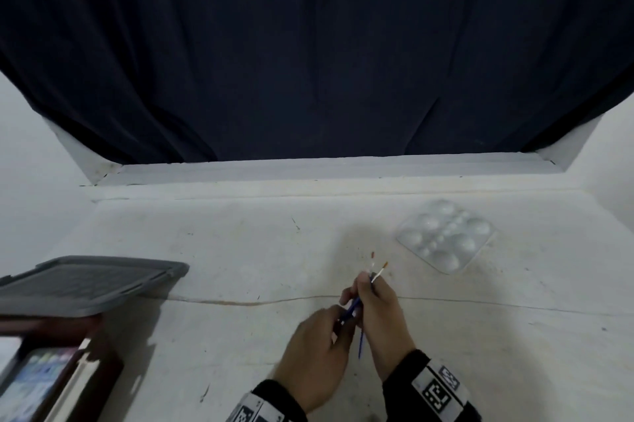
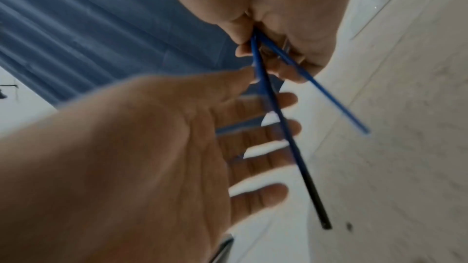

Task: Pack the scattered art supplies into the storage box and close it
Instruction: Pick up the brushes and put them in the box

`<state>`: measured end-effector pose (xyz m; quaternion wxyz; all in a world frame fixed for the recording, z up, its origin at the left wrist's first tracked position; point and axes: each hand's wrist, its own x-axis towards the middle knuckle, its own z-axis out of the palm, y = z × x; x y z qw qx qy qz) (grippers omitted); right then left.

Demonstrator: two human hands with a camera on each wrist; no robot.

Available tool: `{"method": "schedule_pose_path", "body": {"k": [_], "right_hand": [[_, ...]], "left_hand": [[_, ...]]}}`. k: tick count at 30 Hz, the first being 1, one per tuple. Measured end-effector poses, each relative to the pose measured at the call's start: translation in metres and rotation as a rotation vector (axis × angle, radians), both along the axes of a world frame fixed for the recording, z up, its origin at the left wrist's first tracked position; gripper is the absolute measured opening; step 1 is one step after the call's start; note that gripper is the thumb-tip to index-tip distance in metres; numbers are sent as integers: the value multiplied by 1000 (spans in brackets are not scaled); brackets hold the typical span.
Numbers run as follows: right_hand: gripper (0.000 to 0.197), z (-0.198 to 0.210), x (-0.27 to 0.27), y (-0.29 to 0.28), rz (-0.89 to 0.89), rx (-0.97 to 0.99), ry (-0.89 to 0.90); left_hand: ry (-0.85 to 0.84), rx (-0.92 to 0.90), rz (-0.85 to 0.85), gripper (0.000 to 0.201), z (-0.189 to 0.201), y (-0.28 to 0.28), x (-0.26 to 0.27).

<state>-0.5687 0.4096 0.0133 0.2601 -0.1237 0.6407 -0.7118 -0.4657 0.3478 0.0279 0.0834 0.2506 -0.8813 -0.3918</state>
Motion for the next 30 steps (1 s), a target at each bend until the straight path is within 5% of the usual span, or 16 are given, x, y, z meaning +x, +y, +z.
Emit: {"method": "schedule_pose_path", "body": {"k": [4,9,11,14,24,30], "right_hand": [[30,40,-13,10,0,-263,-32],[24,109,-15,19,228,-505,-1],[25,131,-9,17,303,-475,63],[26,154,7,14,411,-380,126],[15,136,68,-5,643,-175,199],[21,133,112,-19,692,-119,314]], "left_hand": [[134,155,96,40,8,-5,5],[466,1049,382,54,37,-7,1],[577,1458,379,62,47,-7,2],[684,1778,318,70,58,-5,9],[931,1971,372,57,74,-1,57],[941,1748,383,63,73,-33,104]]}}
